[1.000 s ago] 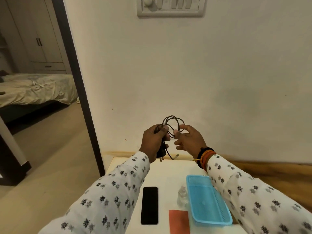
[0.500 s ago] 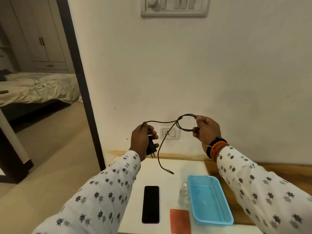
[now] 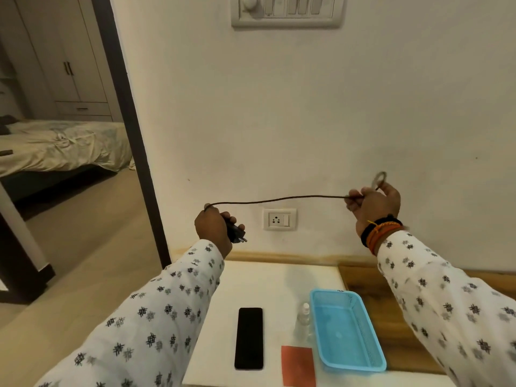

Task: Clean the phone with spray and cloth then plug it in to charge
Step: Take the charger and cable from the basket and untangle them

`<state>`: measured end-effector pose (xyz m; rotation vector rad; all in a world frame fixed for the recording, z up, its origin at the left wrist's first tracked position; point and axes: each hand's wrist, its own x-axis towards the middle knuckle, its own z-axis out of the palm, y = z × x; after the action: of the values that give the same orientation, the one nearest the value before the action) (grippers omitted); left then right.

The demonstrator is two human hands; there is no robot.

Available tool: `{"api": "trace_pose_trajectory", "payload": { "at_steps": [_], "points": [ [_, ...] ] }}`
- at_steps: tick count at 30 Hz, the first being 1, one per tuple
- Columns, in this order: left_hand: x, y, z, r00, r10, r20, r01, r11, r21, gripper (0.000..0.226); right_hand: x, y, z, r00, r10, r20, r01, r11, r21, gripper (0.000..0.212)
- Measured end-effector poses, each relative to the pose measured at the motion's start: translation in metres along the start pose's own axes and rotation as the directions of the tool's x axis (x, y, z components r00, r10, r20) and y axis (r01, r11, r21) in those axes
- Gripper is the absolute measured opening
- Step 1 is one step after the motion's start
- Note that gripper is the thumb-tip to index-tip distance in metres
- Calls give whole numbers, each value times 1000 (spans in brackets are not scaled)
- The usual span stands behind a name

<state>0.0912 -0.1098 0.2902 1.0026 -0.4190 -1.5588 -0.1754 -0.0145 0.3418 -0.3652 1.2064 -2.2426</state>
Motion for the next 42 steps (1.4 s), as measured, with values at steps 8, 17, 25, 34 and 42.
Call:
{"api": "trace_pose_trajectory", "payload": {
  "at_steps": [8,17,25,34,42],
  "points": [
    [9,6,-26,994,-35,-107,39,999,38,13,15,-21,-21,998,55,20,-56,998,39,13],
    [-14,-11,-4,994,-54,97,28,967,252,28,-1,8,-13,895,-43,444,313,769,-557,30],
    [-28,-17,21,972,54,229,-91,984,154,24,-15,10,24,761,88,643,392,727,-564,31],
    [-43,-20,37,935,117,334,-112,993,-36,29,-37,44,24,650,118,751,532,634,-561,17],
    [-43,-26,45,859,246,450,-224,969,-101,22,-65,56,38,593,256,764,545,571,-614,24]
  ]
}}
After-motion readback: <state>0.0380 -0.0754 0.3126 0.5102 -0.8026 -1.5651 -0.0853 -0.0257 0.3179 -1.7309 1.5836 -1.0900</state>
